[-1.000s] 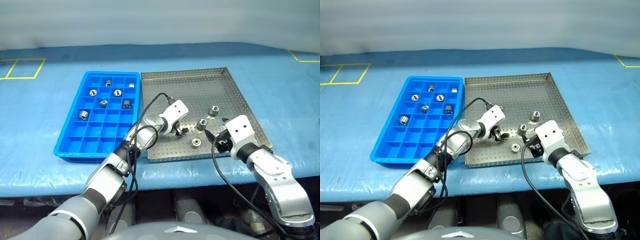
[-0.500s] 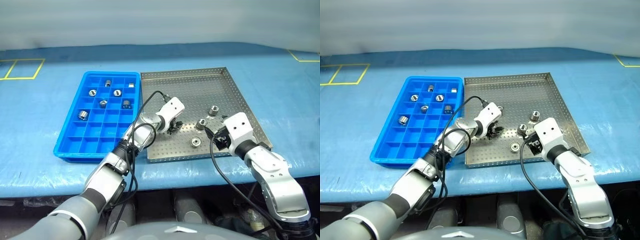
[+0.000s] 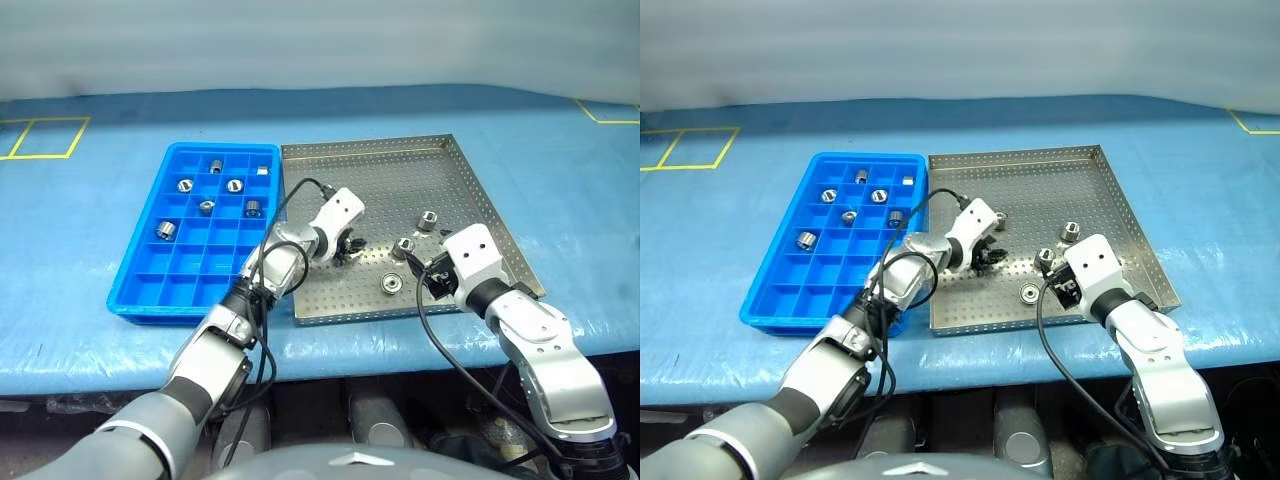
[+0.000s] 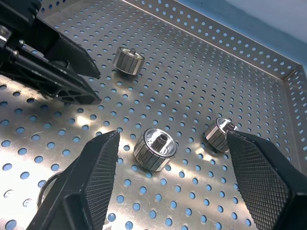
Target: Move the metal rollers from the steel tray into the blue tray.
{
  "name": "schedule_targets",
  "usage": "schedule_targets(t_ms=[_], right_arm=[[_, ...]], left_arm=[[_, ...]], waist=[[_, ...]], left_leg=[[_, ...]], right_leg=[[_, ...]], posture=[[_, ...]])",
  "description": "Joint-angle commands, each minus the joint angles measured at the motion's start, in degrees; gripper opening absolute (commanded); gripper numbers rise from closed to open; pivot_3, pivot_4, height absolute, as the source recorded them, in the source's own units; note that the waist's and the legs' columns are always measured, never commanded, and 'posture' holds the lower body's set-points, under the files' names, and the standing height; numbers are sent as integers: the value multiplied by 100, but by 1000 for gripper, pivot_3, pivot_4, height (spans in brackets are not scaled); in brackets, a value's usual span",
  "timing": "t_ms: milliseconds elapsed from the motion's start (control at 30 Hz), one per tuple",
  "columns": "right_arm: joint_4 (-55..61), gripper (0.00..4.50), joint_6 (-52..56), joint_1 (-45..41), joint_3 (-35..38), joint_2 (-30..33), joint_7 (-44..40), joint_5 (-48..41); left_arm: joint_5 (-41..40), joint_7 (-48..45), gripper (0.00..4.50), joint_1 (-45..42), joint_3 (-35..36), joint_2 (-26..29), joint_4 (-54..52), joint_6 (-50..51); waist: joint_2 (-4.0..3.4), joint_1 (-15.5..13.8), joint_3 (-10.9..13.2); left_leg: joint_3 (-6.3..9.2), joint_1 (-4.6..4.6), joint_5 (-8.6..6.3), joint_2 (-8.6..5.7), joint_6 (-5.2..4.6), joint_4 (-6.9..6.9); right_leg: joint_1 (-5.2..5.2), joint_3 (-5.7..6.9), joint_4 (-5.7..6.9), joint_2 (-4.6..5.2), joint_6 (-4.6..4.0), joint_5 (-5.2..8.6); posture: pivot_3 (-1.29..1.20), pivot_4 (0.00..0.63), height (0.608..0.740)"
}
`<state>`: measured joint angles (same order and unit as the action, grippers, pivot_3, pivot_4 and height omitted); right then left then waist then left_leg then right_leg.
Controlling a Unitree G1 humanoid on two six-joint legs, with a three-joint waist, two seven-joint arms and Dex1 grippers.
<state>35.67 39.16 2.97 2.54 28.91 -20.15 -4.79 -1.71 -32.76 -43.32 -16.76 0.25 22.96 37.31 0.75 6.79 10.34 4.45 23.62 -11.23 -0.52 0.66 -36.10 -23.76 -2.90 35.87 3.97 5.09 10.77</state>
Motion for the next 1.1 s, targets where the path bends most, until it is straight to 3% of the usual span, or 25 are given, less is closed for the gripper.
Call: schedule_targets(t_ms=[33,200,367,533,700,833,1100], right_arm=[[1,3725,-154,-85,-23,18,-32,37],[-152,3725,-230,-185,-113,16,-49,74],[-192,3725,-294,-275,-182,-3,-106,64],[68,3725,-633,-429,89,-485,-264,-602],[100,3725,-871,-470,-202,-422,-768,-923],[-157,3725,-993,-686,-451,-525,-858,-965],[-663,3725,-1172,-1051,-839,-501,-1160,-946]], left_arm=[[-131,-36,1740,-4,128,59,-489,138],[-682,-7,1740,60,665,16,-952,664],[-703,225,1740,167,850,279,-1455,810],[-585,390,1740,628,1069,1193,-2677,1125],[-723,350,1740,1387,1394,2247,-4144,1795],[-734,734,1740,1854,2106,2557,-4934,2414],[-661,1424,1740,2692,2722,2732,-6177,3382]], waist=[[0,-2,0],[0,3,0],[0,-11,0],[-2,21,-1],[-1,-70,0],[2,-227,2],[6,-548,4]], left_leg=[[0,0,0,0,0,1],[-1,-2,0,0,0,0],[1,-2,0,0,0,1],[0,-9,0,10,0,7],[6,-11,0,15,1,12],[6,-9,0,14,2,9],[14,-9,1,14,4,9]], right_leg=[[0,0,0,0,0,0],[0,-1,3,-1,0,0],[1,-1,2,-1,1,-1],[-2,-7,11,-12,1,-2],[0,-5,13,-18,-3,0],[-1,-4,9,-15,-6,2],[3,3,8,-15,-10,4]], posture=[[-175,150,740],[-166,150,740],[-156,150,740],[-120,150,740],[-48,150,740],[16,150,740],[134,150,740]])
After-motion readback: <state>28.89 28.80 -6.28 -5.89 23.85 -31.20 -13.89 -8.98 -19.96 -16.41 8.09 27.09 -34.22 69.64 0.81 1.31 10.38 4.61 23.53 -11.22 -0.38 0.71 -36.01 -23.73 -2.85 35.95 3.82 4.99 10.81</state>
